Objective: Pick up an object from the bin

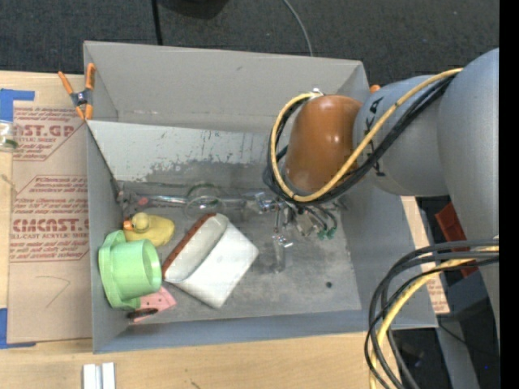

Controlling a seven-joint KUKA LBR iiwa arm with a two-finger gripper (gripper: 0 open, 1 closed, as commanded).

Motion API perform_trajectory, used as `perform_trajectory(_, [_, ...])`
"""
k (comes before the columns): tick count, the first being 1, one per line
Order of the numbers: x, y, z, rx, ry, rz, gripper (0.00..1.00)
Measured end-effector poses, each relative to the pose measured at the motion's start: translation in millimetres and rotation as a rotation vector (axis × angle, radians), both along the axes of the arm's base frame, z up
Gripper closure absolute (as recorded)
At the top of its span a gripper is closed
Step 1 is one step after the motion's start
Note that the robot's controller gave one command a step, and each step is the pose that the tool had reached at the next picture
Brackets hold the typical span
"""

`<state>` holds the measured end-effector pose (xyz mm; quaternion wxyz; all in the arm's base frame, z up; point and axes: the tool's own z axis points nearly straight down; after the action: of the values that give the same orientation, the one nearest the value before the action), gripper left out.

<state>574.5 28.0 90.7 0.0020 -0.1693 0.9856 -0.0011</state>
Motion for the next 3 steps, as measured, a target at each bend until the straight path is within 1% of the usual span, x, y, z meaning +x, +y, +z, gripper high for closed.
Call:
perform_trajectory(1, [-6.7,27.9,-12.4,0.004,0.007,0.046,0.00])
perform_trajectory(2, [-19.8,35.3,-16.1,0.001,0.001,0.104,0.00])
perform_trajectory(3, [-36.8,69.9,-20.5,0.005,0.003,0.234,1.00])
